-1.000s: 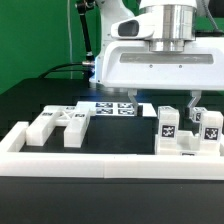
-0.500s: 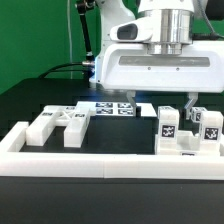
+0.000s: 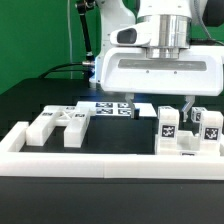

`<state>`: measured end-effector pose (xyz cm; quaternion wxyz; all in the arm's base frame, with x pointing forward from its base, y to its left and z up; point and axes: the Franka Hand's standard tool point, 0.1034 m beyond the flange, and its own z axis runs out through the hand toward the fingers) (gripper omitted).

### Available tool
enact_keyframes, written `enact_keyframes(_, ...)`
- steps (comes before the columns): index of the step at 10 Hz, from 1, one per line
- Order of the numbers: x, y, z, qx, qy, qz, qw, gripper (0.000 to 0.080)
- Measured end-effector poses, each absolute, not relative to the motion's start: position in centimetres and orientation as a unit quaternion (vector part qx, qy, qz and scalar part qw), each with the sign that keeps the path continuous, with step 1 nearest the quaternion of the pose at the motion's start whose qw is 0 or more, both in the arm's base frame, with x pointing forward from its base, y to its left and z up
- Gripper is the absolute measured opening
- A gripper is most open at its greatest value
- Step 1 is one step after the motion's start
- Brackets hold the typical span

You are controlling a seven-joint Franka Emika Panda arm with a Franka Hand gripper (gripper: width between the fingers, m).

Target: Assemble chair

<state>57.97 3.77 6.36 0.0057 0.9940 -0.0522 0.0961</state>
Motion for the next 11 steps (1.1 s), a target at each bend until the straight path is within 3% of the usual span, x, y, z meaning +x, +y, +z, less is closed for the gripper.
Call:
enact_keyframes(4, 57.3, 4.2, 6.8, 0.971, -0.024, 0.236, 0.036, 0.0649)
enact_keyframes(9, 56.9, 6.1, 5.9, 0.975, -0.008, 0.222, 0.028, 0.0649)
enact_keyframes(11, 57.4, 5.2, 5.2, 0.975, 0.013, 0.220, 0.036, 0.0649)
